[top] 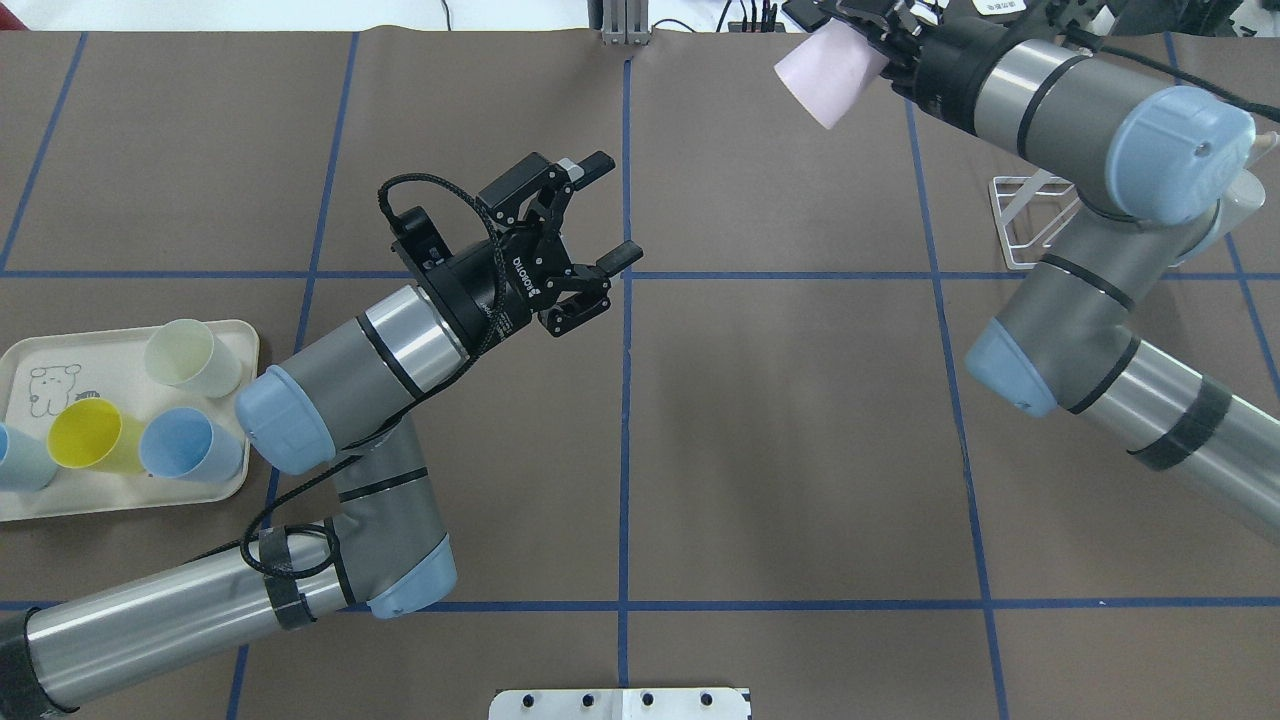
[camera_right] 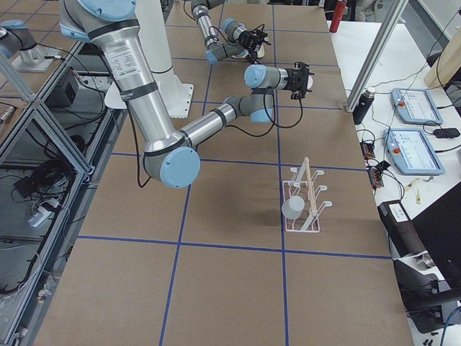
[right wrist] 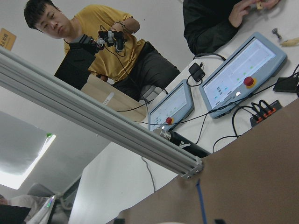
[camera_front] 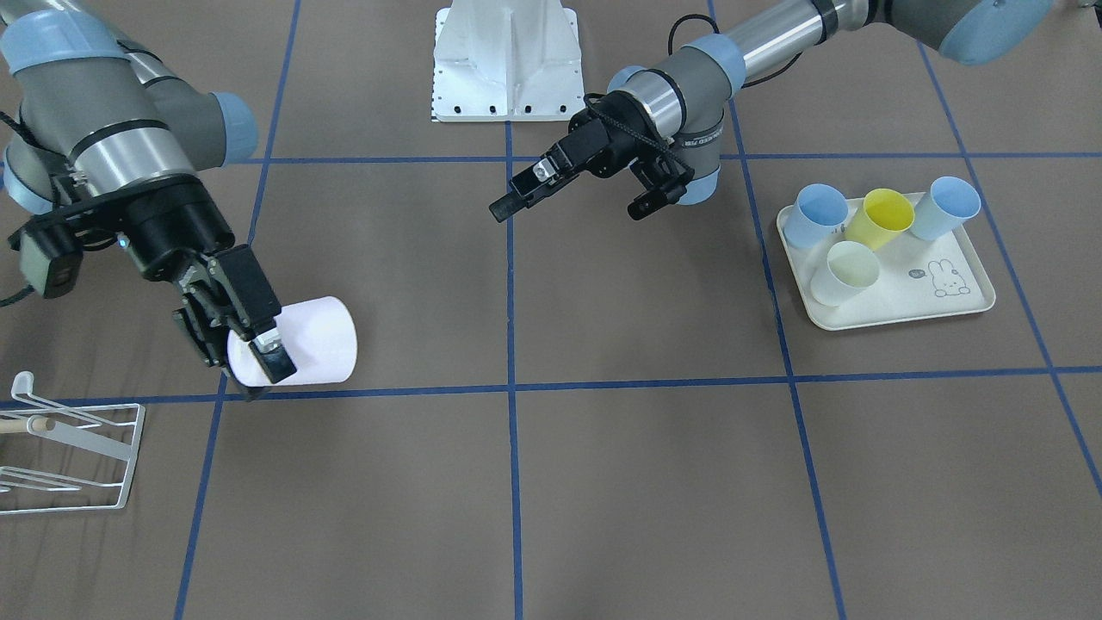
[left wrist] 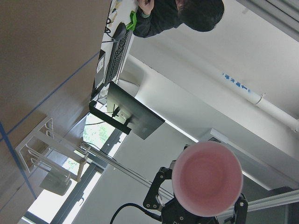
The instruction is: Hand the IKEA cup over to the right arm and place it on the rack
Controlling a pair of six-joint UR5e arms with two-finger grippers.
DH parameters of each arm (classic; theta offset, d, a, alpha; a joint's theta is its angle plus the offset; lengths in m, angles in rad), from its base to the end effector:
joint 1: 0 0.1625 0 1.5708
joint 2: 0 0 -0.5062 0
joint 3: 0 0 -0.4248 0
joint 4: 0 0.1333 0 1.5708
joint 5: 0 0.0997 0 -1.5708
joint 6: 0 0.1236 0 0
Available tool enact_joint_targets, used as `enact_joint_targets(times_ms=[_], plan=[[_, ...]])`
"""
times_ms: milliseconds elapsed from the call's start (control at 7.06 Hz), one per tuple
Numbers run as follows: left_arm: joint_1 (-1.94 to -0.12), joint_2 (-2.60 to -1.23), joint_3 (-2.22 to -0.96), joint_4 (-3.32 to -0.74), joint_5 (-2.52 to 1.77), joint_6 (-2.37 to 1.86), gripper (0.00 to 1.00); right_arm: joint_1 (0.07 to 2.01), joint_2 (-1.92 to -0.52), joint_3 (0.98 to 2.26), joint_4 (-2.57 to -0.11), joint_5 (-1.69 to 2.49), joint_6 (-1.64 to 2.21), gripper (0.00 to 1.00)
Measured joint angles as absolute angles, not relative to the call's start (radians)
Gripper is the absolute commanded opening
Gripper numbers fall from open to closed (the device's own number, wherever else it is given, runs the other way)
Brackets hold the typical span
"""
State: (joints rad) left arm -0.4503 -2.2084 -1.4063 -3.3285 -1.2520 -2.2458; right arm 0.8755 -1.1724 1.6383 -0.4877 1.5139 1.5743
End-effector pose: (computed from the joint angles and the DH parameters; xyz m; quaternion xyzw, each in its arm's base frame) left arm 0.5653 -0.4644 0.2250 -0.0300 0.8889 -0.3522 0.2913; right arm -0.3416 -0.6285 0.3412 0.3137 -0.6251 0.3220 0.6381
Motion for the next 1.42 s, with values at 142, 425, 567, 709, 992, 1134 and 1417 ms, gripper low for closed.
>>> enact_joint_targets(times_ms=[142,425,567,709,992,1134,1417], plan=[[-0.451,-2.207,-1.407,-3.317,-1.258,-2.180,1.00,0.923,-1.227,1.656,-0.555,1.512,1.427,0.00],[-0.453,-2.201,-1.406,-3.292,-1.268,-2.107,1.00,1.051,-1.304,1.655,-0.638,1.532,1.115,0.00],[-0.454,-2.198,-1.405,-3.287,-1.272,-2.098,1.00,1.103,-1.329,1.643,-0.648,1.550,1.002,0.00],[-0.455,-2.196,-1.404,-3.285,-1.277,-2.091,1.00,1.148,-1.345,1.624,-0.650,1.570,0.913,0.00],[-0.455,-2.195,-1.404,-3.284,-1.282,-2.065,1.00,1.212,-1.350,1.547,-0.614,1.609,0.822,0.00],[-0.454,-2.195,-1.404,-3.284,-1.282,-2.060,1.00,1.238,-1.348,1.482,-0.551,1.638,0.796,0.00],[-0.453,-2.195,-1.404,-3.284,-1.282,-2.057,1.00,1.263,-1.339,1.360,-0.431,1.671,0.758,0.00]])
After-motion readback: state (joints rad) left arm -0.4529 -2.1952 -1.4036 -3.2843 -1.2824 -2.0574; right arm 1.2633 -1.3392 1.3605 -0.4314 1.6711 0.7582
